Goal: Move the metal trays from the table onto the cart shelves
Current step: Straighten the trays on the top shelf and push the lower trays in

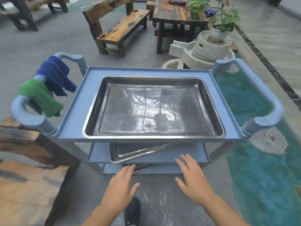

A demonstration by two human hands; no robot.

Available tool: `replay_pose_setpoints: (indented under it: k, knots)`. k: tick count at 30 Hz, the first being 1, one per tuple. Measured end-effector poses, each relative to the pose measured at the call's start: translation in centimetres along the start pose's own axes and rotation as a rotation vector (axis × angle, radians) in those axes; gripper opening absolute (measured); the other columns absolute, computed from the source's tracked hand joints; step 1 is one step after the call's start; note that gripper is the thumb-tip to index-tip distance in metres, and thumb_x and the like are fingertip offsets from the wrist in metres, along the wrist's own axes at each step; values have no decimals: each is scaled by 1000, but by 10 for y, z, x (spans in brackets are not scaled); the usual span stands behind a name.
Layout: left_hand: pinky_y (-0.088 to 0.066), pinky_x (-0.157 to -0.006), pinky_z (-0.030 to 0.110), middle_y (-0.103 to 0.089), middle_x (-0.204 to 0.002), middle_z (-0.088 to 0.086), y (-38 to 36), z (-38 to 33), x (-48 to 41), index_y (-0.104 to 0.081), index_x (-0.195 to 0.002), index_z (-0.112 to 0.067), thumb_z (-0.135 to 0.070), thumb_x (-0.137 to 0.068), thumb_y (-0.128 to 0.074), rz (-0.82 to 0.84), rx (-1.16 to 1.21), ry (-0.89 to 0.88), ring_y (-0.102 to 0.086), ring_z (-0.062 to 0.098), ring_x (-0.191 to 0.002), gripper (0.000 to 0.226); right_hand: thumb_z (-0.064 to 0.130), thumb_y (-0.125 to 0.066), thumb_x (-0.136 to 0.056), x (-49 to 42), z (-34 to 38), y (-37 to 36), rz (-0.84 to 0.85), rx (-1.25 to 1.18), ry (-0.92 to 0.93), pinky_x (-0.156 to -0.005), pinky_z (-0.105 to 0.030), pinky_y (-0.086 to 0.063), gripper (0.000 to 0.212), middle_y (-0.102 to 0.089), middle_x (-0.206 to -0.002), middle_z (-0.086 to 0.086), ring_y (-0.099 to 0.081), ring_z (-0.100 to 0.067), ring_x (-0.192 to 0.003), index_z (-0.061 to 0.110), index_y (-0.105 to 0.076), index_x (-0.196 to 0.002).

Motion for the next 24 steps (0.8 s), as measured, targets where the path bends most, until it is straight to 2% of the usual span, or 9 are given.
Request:
replay_pose_setpoints:
  k: [3, 8, 14, 16, 18, 21, 24]
  knots:
    - [-35, -110, 28, -40, -147, -10, -25, 10, -17, -27, -151, -25, -56, -95, -43, 67, -31, -3, -40, 10, -134, 66, 54, -43, -93, -8, -16, -35, 139, 6, -48, -123, -37, -4, 70, -6, -163, 2, 5, -20, -151, 30, -18, -153]
    - [-43, -95, 31, -54, -124, -5, -70, 39, -102, -41, -139, -25, -59, -93, -41, 82, -127, -12, -49, 17, -116, 58, 59, -42, -91, -73, -43, -81, 163, 2, -65, -120, -36, -16, 70, -16, -161, -5, -10, -23, -149, 26, -25, -150]
    - [-44, -97, 38, -49, -136, -1, -154, 94, -201, -40, -141, -24, -72, -86, -40, 23, -261, -49, -47, 22, -123, 73, 67, -44, -89, -171, -88, -167, 92, 2, -25, -121, -35, -12, 78, -15, -162, -4, -6, -22, -150, 25, -26, -152]
    - [-45, -100, 39, -48, -140, 0, -175, 111, -228, -40, -142, -25, -76, -83, -42, -21, -212, -55, -48, 23, -126, 78, 79, -35, -82, -200, -100, -185, 40, 14, 23, -121, -38, -14, 86, -18, -161, -4, -9, -22, -150, 27, -29, -151]
    - [-44, -105, 38, -45, -148, 2, -193, 127, -250, -37, -146, -26, -80, -79, -43, -60, -131, -59, -47, 22, -131, 86, 90, -20, -72, -225, -108, -198, -23, 57, 101, -119, -40, -19, 100, -29, -157, -6, -19, -23, -147, 29, -34, -149]
    - [-42, -107, 39, -44, -150, 4, -208, 139, -268, -33, -149, -28, -94, -66, -32, -124, -130, -67, -44, 24, -135, 107, 94, -15, -68, -253, -124, -212, -98, 152, 157, -116, -42, -25, 102, -34, -154, -5, -26, -23, -143, 34, -33, -148]
    - [-43, -103, 42, -46, -149, 4, -215, 143, -278, -35, -147, -30, -101, -58, -21, -190, -213, -68, -45, 27, -134, 115, 97, -15, -63, -276, -137, -225, -64, 222, 141, -117, -44, -23, 106, -30, -157, 0, -24, -20, -145, 36, -27, -149]
Point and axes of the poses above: each hand's wrist, its own x-axis away from the middle knuckle, its own y-axis out of the back of the hand, z = x × y, the point moved 10 cm from there along -x, towards the middle knuckle
